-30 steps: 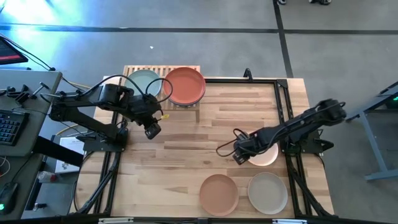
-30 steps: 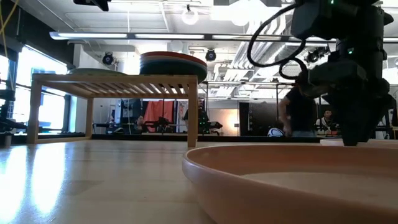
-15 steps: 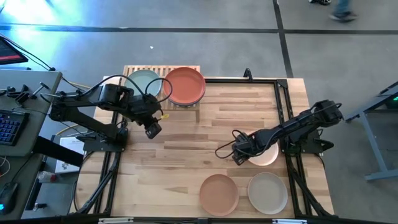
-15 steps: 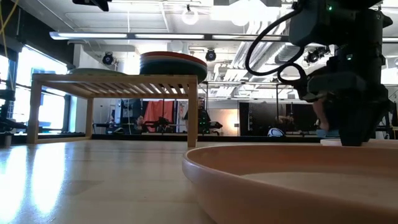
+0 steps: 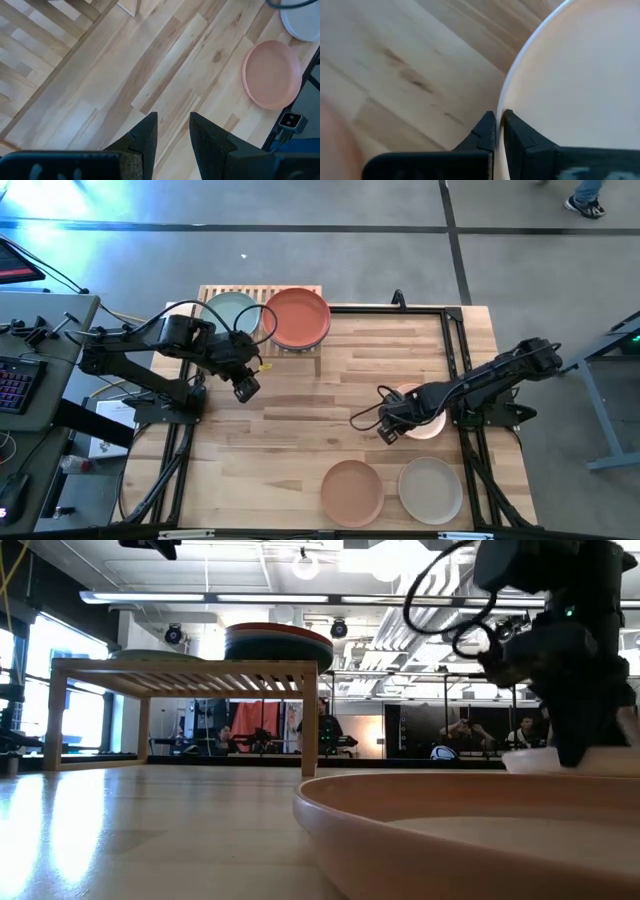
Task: Place and stack plates onto a shelf
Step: Stack the light orange plate on top of the light green plate on the shelf
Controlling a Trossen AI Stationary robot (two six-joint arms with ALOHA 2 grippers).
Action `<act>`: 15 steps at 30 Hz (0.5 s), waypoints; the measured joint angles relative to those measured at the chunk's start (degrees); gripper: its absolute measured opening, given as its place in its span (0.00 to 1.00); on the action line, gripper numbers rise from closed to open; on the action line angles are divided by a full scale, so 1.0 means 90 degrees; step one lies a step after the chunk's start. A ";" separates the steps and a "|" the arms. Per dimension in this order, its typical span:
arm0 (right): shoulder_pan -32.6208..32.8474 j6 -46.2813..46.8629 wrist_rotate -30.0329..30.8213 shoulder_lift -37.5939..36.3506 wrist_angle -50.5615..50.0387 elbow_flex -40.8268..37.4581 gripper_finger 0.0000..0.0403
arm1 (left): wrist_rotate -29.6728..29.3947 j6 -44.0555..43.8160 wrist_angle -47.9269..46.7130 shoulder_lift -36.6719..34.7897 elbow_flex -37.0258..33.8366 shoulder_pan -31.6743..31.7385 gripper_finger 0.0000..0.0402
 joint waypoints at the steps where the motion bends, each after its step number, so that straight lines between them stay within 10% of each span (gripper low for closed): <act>1: 0.0000 0.0001 -0.0002 -0.0108 -0.0005 0.0000 0.00 | 0.0000 0.0060 0.0002 0.0000 0.0000 0.0002 0.26; 15: 0.0000 -0.0216 0.0542 -0.1812 -0.0042 0.0005 0.00 | -0.0019 0.0081 -0.0030 0.0000 0.0000 0.0000 0.26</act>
